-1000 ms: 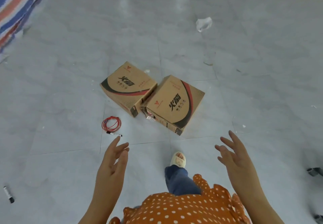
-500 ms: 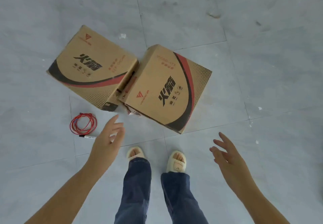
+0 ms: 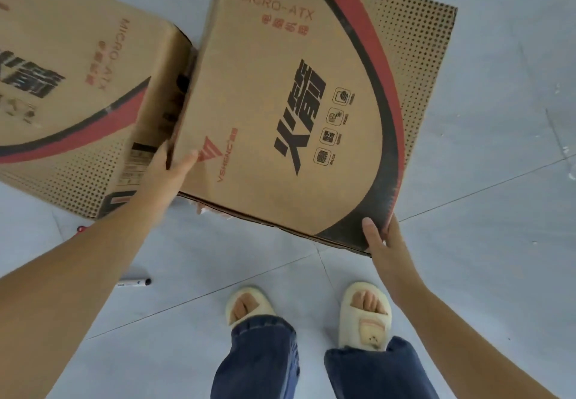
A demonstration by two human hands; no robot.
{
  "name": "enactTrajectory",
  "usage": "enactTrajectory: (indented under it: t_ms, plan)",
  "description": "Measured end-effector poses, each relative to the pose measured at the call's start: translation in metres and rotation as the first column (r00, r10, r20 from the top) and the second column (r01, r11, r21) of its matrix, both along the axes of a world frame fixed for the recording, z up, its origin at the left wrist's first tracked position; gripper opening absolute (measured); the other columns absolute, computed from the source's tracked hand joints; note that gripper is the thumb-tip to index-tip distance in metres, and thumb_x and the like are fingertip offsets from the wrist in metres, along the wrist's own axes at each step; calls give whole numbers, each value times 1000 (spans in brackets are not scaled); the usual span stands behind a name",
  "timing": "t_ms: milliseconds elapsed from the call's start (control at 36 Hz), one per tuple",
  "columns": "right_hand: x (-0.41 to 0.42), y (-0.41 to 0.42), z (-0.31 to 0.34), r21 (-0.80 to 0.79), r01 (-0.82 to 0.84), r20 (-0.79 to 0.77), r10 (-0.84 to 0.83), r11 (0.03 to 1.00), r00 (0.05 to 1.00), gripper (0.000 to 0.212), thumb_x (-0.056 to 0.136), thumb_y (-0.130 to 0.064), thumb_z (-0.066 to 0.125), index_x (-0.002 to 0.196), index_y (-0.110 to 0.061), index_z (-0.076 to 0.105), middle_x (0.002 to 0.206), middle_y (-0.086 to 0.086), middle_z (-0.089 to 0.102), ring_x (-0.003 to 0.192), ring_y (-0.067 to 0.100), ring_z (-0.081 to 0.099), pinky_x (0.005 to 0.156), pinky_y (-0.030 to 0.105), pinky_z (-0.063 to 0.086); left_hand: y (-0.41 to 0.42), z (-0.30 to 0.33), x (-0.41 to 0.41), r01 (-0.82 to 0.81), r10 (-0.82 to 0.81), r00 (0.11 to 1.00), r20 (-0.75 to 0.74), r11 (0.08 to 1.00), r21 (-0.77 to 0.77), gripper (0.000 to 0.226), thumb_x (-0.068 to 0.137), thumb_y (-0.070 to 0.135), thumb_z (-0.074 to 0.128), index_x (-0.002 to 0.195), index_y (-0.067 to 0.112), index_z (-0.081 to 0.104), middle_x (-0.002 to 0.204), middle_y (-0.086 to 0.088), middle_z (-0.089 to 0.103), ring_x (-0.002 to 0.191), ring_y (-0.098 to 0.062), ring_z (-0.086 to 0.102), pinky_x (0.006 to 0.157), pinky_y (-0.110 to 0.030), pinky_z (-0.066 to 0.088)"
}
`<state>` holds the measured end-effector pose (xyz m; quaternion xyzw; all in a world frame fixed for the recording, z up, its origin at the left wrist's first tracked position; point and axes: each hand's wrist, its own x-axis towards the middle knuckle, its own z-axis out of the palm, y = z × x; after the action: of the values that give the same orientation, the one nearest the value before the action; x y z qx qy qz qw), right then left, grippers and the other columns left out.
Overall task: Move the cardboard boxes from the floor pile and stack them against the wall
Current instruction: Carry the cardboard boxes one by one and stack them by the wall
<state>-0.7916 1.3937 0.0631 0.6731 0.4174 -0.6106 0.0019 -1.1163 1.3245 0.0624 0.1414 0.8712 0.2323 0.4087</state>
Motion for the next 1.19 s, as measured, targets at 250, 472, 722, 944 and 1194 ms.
enactTrajectory:
  t_ms: [250,472,722,944,1194]
  plan:
    - [9,14,16,-31,195,-71,-197,980,978,26,99,-37,43,125,-39,41,114,-13,58,103,10,56,83,28,48,-7,8,12,-315,262,880,395,946,75,25,95,39,51,116,29,59,118,-1,65,114,-19,57,75,-45,52]
    - [20,55,151,22,339,-107,-334,941,936,20,100,-33,45,117,-31,54,108,-1,65,94,19,63,77,40,54,10,131,39,-478,320,796,514,852,211,19,98,28,48,112,29,62,112,-3,71,99,-23,68,73,-47,57]
    - [5,95,356,262,290,-206,-241,920,949,23,100,-30,45,120,-36,53,93,-7,69,88,18,65,78,44,52,15,317,42,-556,328,766,553,769,314,24,98,30,48,118,28,59,112,-3,71,100,-25,68,85,-49,54]
    - [-16,68,533,357,179,-331,-56,917,942,22,100,-30,44,106,-48,54,97,-17,68,97,15,62,85,45,51,-41,509,37,-572,327,802,499,662,485,46,89,38,61,129,19,52,117,-9,68,97,-25,69,79,-49,57]
    - [-50,17,628,368,-135,-435,299,920,849,31,99,-30,45,129,-31,51,89,-17,73,79,6,71,58,30,59,-177,635,74,-671,587,723,366,468,575,33,96,32,51,124,16,58,100,-2,73,80,-14,72,55,-31,57]
